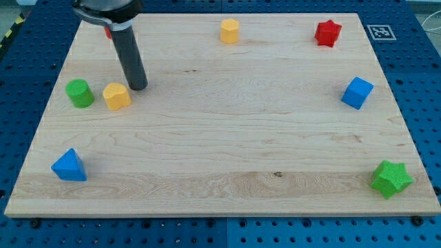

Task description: Move the yellow heart closer to the green circle

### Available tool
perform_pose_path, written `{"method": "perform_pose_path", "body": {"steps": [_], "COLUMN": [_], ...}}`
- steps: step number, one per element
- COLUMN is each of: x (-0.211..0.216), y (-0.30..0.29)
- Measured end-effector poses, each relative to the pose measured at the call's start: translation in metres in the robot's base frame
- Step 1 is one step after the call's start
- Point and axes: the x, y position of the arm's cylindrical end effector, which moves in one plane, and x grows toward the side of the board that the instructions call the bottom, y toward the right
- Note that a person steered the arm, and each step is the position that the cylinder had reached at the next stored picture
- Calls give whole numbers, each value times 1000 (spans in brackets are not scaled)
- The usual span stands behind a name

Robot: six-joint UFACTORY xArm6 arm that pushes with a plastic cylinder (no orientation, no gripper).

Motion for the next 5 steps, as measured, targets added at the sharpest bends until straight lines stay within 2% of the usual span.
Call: {"method": "perform_pose_path", "body": {"steps": [5], "x": [23], "y": [-10]}}
